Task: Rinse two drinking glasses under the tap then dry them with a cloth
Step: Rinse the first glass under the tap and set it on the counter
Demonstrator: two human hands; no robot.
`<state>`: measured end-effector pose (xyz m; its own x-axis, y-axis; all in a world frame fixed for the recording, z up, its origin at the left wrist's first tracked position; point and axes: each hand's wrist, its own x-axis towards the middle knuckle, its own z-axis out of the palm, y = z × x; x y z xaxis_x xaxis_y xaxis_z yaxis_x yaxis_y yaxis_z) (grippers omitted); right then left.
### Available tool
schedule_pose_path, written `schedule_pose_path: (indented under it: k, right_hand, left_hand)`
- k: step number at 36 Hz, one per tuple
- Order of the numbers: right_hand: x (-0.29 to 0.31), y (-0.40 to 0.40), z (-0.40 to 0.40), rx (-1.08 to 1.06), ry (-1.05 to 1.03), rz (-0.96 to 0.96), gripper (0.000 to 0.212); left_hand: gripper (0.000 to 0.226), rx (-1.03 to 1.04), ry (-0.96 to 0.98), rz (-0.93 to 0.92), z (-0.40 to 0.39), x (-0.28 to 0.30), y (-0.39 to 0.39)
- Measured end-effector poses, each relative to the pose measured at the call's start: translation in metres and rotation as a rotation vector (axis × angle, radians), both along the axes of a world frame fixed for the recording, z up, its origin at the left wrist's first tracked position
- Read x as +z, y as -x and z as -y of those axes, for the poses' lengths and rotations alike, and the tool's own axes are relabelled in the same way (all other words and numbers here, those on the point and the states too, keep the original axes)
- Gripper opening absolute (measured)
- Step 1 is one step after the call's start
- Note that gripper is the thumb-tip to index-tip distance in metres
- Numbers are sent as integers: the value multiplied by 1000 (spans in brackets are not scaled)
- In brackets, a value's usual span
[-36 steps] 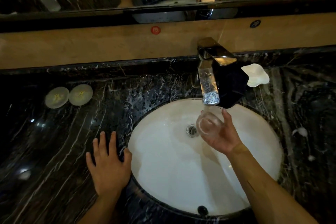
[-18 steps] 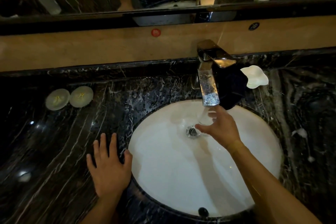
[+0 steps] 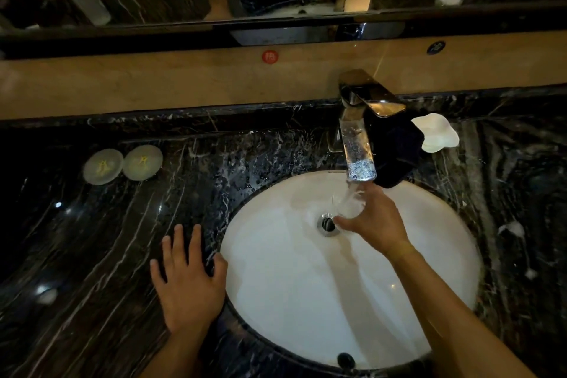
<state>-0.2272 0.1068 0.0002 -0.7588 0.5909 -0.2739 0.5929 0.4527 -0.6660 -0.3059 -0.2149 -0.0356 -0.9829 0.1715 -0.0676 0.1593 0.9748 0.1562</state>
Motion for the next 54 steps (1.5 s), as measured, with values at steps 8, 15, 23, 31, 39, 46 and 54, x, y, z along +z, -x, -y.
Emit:
schedule_pose_path:
  k: [8, 15, 23, 31, 39, 46, 54]
  right_hand:
    - [-16, -10, 7, -140, 338, -187, 77]
    - [-12, -4, -3, 4, 204, -19, 79]
    - [-9, 2, 5, -88, 100, -96, 79]
    - [-9, -1, 7, -118, 110, -118, 81]
    - [-12, -2, 12, -125, 173, -99, 80]
    - [-9, -5, 4, -26, 284, -23, 70]
    - [-14, 1, 3, -246, 375, -34, 70]
  left_hand:
    - [72, -8, 15, -2, 1, -2, 0]
    - [71, -18, 20, -2, 2, -3, 0]
    - [71, -16, 11, -3, 1, -2, 0]
    - [71, -14, -1, -11, 1, -2, -1]
    - [71, -10, -7, -18, 0, -2, -1]
    - [71, -12, -1, -17, 0, -1, 0]
    - [70, -14, 8, -18, 1, -3, -1]
